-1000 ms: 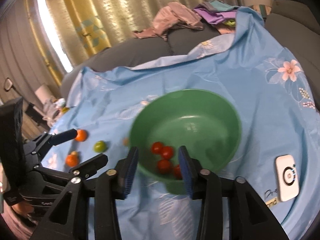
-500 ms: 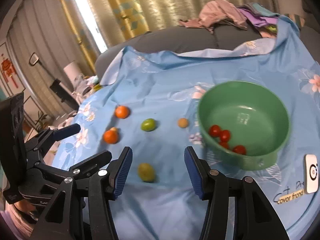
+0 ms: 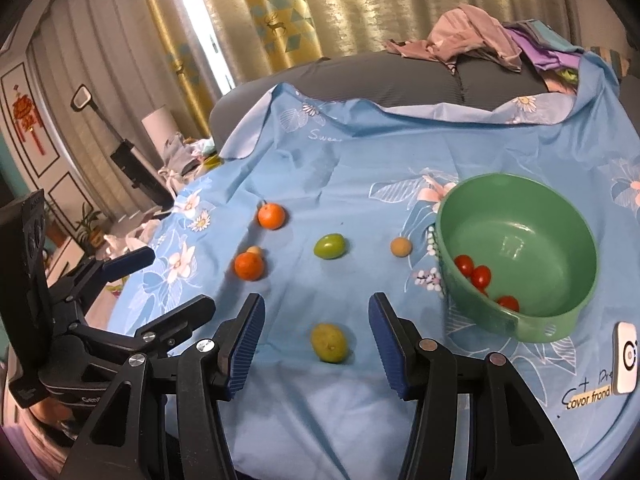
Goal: Organize fruits
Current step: 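Withdraw both open tools from the green bowl, then close the right tool on the yellow mango while the left tool approaches the green plum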
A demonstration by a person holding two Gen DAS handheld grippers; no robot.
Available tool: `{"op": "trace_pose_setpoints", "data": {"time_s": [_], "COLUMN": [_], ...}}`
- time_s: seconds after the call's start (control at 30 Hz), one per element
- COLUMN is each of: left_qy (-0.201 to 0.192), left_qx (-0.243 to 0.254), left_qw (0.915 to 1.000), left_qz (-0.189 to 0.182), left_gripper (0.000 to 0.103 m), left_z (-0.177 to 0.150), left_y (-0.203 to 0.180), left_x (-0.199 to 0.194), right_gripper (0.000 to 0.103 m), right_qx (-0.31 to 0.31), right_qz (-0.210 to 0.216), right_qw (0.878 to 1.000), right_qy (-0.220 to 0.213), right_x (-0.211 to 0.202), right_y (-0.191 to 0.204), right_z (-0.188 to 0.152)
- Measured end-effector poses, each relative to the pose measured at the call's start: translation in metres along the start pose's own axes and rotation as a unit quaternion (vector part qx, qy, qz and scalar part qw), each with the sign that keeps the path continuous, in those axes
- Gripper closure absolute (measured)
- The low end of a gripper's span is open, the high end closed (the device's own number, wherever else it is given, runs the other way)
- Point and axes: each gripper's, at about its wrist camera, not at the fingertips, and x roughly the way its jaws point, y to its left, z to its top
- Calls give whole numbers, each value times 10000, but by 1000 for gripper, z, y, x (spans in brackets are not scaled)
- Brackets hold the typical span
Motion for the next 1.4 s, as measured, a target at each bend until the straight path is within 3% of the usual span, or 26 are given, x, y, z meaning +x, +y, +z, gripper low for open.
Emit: {"op": "trace_pose_setpoints", "data": {"time_s": [0.53, 0.9, 1.13, 1.4], "left_qy": [199, 634, 855, 899], "left_qx": [-202, -654, -892, -769], "left_qw": [9995, 9943, 9911, 9910], "left_qz": [161, -550, -489, -632], "left_gripper": [1, 1, 1, 1], "left_z": [-14, -38, -47, -40], "left_y": [27, 53, 69, 64], "left_x": [11, 32, 47, 60], "right_gripper": [48, 48, 48, 49], "right_qx": [-20, 125, -39, -381], "right_qz": [-98, -186, -87, -173], "right_qw": [9997, 9981, 9942, 9879], "right_qy": [212, 579, 1069, 1493], "right_x": [16, 46, 77, 119], "right_y": [8, -7, -10, -8], "right_z": [0, -8, -22, -32]}}
